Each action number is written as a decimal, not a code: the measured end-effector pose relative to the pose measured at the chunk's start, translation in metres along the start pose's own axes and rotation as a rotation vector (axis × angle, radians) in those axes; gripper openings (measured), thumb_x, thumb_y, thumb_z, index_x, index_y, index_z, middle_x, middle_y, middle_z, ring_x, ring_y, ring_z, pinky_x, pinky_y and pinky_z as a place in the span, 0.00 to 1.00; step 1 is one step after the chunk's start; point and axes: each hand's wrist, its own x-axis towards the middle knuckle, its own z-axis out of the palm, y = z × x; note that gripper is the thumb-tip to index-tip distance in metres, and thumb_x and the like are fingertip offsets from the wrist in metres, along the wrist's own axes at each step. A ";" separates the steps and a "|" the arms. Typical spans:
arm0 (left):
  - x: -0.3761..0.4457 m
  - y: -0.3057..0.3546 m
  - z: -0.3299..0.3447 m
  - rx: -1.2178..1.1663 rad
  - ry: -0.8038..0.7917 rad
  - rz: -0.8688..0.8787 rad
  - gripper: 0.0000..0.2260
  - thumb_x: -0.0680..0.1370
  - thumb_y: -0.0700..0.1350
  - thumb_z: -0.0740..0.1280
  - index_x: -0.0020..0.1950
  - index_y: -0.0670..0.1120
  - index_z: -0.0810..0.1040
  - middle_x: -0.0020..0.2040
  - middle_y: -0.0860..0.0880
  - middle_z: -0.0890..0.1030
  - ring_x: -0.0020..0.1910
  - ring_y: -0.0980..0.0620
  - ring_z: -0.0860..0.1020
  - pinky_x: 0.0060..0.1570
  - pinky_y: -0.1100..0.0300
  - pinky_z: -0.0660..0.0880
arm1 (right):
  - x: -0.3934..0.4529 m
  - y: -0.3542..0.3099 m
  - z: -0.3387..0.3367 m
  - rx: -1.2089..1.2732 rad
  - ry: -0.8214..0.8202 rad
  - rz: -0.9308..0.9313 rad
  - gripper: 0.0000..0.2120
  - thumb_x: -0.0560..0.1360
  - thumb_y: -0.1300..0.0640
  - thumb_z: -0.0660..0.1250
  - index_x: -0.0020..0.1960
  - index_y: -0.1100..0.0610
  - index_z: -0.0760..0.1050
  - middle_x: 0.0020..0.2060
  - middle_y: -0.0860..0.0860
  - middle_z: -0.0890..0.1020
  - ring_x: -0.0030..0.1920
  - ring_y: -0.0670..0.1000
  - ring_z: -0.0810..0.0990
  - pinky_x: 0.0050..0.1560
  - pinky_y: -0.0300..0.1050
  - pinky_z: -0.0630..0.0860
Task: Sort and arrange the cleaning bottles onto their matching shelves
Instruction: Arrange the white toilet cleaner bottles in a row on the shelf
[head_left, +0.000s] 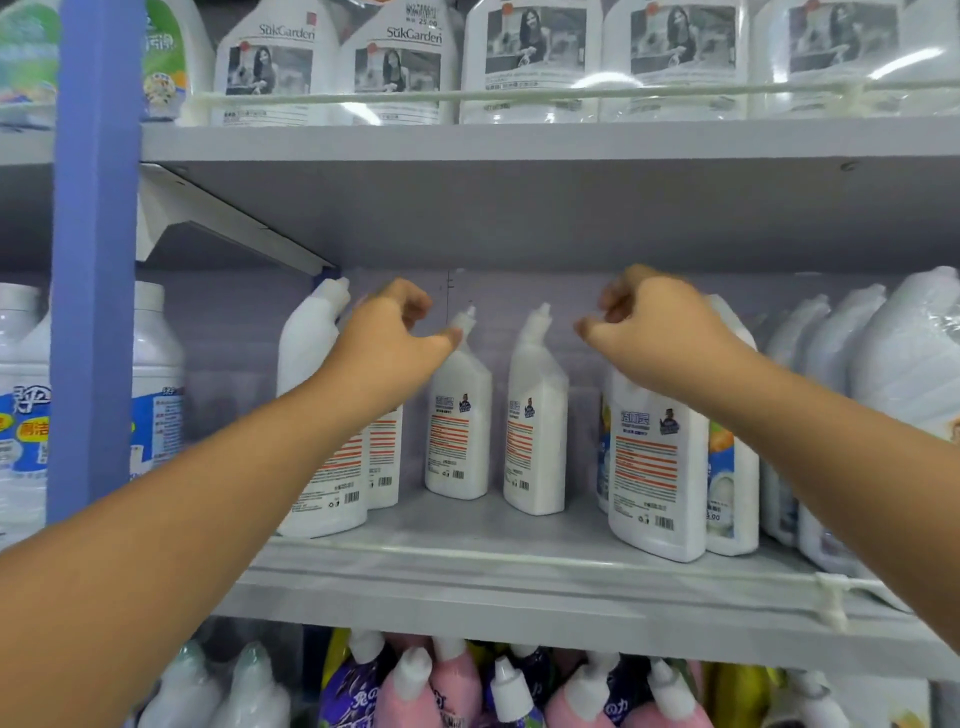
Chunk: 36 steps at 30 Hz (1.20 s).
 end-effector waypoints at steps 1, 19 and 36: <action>0.010 0.001 0.008 0.024 -0.036 -0.053 0.22 0.77 0.58 0.71 0.66 0.48 0.74 0.63 0.50 0.78 0.62 0.49 0.77 0.61 0.57 0.74 | 0.005 -0.005 0.006 0.041 -0.073 0.014 0.18 0.77 0.45 0.70 0.62 0.54 0.75 0.58 0.52 0.81 0.54 0.55 0.80 0.55 0.45 0.75; 0.120 -0.038 0.087 -0.022 -0.491 -0.443 0.28 0.80 0.47 0.71 0.76 0.39 0.66 0.55 0.39 0.74 0.44 0.37 0.78 0.51 0.35 0.81 | 0.095 -0.005 0.111 0.380 -0.329 0.420 0.22 0.80 0.53 0.68 0.72 0.56 0.68 0.62 0.59 0.79 0.58 0.62 0.80 0.62 0.62 0.78; 0.133 -0.049 0.111 -0.083 -0.439 -0.541 0.15 0.81 0.43 0.69 0.62 0.35 0.73 0.55 0.34 0.80 0.52 0.32 0.82 0.50 0.34 0.81 | 0.134 -0.003 0.135 -0.195 -0.233 0.178 0.28 0.79 0.65 0.66 0.77 0.61 0.62 0.72 0.59 0.71 0.71 0.60 0.72 0.67 0.51 0.72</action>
